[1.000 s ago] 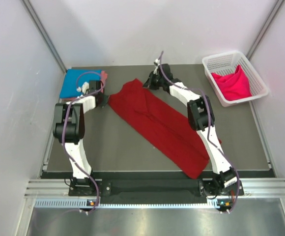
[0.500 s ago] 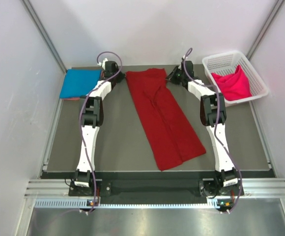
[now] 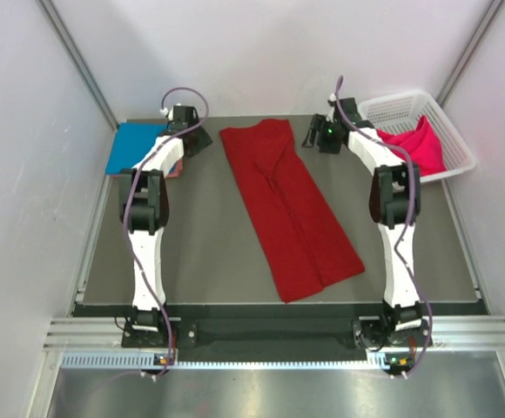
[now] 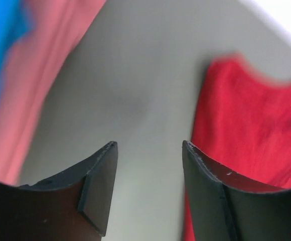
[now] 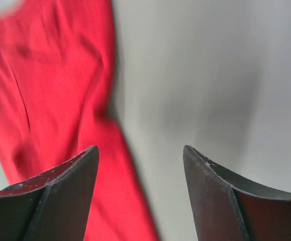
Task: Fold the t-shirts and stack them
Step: Fold the tshirt
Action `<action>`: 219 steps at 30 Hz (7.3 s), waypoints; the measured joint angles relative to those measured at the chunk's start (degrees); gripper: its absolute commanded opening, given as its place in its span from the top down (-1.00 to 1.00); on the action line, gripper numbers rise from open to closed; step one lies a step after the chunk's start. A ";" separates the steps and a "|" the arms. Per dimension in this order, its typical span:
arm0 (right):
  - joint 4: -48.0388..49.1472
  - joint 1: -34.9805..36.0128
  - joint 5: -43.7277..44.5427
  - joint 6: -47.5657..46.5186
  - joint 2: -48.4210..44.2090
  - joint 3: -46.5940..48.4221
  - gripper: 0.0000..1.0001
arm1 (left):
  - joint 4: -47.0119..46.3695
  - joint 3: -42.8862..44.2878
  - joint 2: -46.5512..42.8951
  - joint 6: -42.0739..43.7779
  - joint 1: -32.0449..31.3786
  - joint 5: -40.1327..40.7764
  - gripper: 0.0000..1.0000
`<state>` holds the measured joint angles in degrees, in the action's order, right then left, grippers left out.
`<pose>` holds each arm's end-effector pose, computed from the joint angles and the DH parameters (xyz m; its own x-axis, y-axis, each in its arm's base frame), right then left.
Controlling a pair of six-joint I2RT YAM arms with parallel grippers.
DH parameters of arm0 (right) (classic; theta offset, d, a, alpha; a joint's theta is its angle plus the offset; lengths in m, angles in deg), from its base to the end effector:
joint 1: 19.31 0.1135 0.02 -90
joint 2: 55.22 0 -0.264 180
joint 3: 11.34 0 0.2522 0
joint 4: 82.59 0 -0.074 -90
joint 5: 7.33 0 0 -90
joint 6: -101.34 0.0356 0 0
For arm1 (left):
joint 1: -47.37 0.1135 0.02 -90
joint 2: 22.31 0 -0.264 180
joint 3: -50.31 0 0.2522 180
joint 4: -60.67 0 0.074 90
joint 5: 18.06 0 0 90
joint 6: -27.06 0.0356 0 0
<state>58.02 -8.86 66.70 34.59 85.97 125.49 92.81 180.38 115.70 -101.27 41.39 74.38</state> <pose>0.5444 0.1104 0.1849 -0.7708 0.2437 -0.5886 -0.0714 0.8851 0.4600 0.5470 -0.0558 0.1847 -0.5468 -0.5657 -0.6172 -0.3409 0.8237 -0.4530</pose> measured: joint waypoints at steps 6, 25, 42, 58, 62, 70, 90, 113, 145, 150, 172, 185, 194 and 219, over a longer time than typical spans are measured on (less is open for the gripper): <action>-7.61 -0.35 2.05 -3.80 -21.46 -22.64 -0.41 | 4.94 -24.41 -23.34 4.37 -1.05 -2.03 0.06; -10.86 -9.60 2.51 -5.27 -60.35 -74.95 -0.43 | 0.87 -66.29 -52.50 -15.21 -40.48 -11.02 -0.04; -10.71 -11.89 0.83 -5.09 -61.86 -81.35 -0.26 | 2.12 -68.11 -45.27 -28.70 -48.63 -12.02 0.14; -12.90 -11.87 1.36 -2.49 -63.84 -83.32 -0.18 | -1.33 -70.53 -44.92 -44.15 -55.89 -14.29 0.14; -13.31 -11.87 1.70 -2.21 -63.87 -83.34 -0.10 | -1.92 -72.08 -44.89 -46.84 -56.57 -14.43 0.24; -13.44 -11.32 1.64 -1.99 -63.65 -83.36 0.18 | -4.24 -74.16 -45.55 -50.49 -56.70 -14.56 0.54; -15.65 2.51 -1.81 7.17 -75.34 -90.05 1.00 | 11.02 -77.48 -57.16 -46.05 -56.68 -7.52 1.00; -13.92 35.06 3.39 25.94 -75.47 -85.33 -0.17 | 32.52 -86.68 -83.78 -43.52 -56.70 -8.00 0.11; -7.65 20.98 6.01 -3.76 -11.08 -4.48 -0.12 | 13.16 -62.10 -59.08 -11.96 -24.57 -7.37 0.26; -5.77 21.77 5.27 -3.72 -6.82 -2.89 -0.07 | 12.87 -62.95 -59.12 -10.88 -22.64 -9.40 0.28; -4.00 21.97 7.32 -3.23 0.11 0.90 0.91 | 11.72 -66.60 -59.65 -11.04 -20.61 -13.60 0.33; -5.49 20.48 11.04 -2.45 -8.09 -11.04 0.99 | 11.65 -66.60 -59.84 -11.10 -20.24 -15.19 0.35; -3.58 17.35 11.69 -0.52 -26.29 -35.78 0.54 | 11.96 -66.60 -59.84 -11.06 -20.24 -16.13 0.35; -0.61 16.24 3.72 -3.58 -18.53 -19.32 0.88 | 12.44 -65.51 -57.92 -11.37 -20.04 -18.10 0.36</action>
<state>57.41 7.38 70.42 31.00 67.43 106.17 105.24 114.88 57.78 -112.64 21.35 56.28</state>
